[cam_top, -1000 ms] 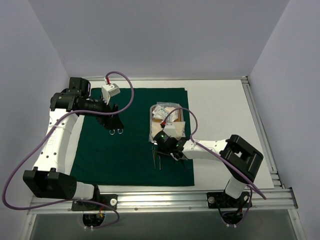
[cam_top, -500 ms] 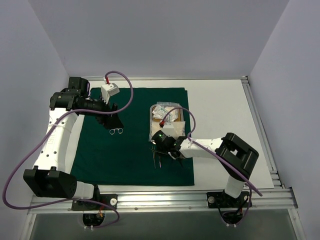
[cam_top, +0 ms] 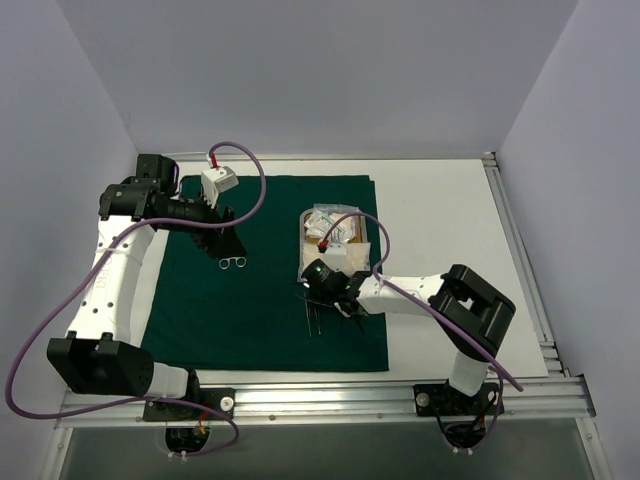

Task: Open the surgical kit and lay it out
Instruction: Place the medical item in the surgical kit, then pick up the medical item from the container.

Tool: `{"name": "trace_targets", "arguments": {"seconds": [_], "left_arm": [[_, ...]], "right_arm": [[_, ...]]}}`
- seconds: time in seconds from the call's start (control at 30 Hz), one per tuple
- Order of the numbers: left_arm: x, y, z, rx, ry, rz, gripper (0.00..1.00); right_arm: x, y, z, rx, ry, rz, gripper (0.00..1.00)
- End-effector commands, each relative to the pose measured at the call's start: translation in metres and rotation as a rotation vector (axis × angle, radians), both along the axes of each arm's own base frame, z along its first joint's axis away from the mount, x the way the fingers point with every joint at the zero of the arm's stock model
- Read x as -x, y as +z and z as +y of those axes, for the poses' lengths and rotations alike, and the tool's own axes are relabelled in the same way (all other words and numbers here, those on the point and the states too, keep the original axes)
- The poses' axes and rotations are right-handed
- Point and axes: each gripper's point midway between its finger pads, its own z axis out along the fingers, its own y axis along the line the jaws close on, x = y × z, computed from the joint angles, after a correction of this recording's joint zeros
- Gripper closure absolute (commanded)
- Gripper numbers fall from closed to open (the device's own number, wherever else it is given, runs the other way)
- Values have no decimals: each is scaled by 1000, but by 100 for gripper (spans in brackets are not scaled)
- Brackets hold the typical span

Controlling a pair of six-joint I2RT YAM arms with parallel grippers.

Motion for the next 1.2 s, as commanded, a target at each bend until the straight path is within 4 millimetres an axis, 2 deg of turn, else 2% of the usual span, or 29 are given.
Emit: {"name": "trace_targets", "arguments": {"seconds": [0.0, 0.1, 0.13, 0.23, 0.27, 0.33, 0.37, 0.4, 0.43, 0.47, 0.57, 0.63, 0.67, 0.73, 0.8, 0.83, 0.9, 0.93, 0.97, 1.03, 1.17], "left_arm": [[2, 7, -2, 27, -27, -18, 17], [2, 8, -2, 28, -29, -17, 18], [2, 8, -2, 26, -28, -19, 17], [2, 8, -1, 24, -27, -21, 17], [1, 9, -1, 24, -26, -23, 17], [1, 8, 1, 21, -20, -21, 17], [-1, 8, 3, 20, -13, -21, 17], [-2, 8, 3, 19, -11, -24, 17], [-2, 7, 5, 19, -5, -21, 17], [-3, 7, 8, 21, 6, -22, 17], [-7, 2, 15, 24, 41, -10, 17], [-9, -4, 15, 26, 50, 0, 17], [-13, -6, 26, 25, 99, 9, 17], [-17, -13, 31, 17, 123, 24, 17], [-19, -18, 36, 12, 140, 35, 17], [-19, -20, 37, 10, 146, 43, 17], [-22, -25, 41, 3, 158, 50, 17], [-23, -27, 43, 2, 162, 57, 17], [-25, -28, 44, 2, 166, 62, 17], [-29, -30, 47, 2, 175, 68, 17], [-31, -33, 49, 7, 178, 76, 17]], "right_arm": [[-8, 10, -10, 37, -48, -24, 70], [-7, 20, -8, 25, -46, -31, 69], [-7, 28, -1, 6, -35, -43, 69], [-1, 49, -1, 14, -16, -49, 68], [-2, 68, 6, -11, -11, -76, 68], [0, 84, 7, -9, 9, -91, 69], [1, 102, 6, -20, 16, -104, 69], [3, 110, 5, -26, 28, -106, 69], [5, 116, 0, -10, 41, -112, 69], [3, 131, -4, -28, 38, -134, 68], [-14, 152, -23, -19, 25, -180, 70], [-36, 158, -39, -10, 5, -195, 71], [-44, 158, -43, -5, -2, -198, 71], [-67, 165, -51, -26, -30, -219, 72], [-81, 157, -55, -3, -28, -221, 74], [-93, 160, -59, 0, -45, -233, 75], [-105, 142, -64, 67, -39, -210, 76], [-115, 142, -68, 79, -50, -208, 76], [-120, 125, -68, 118, -32, -178, 79], [-133, 111, -68, 145, -29, -151, 82], [-148, 95, -63, 157, -17, -136, 82]]}}
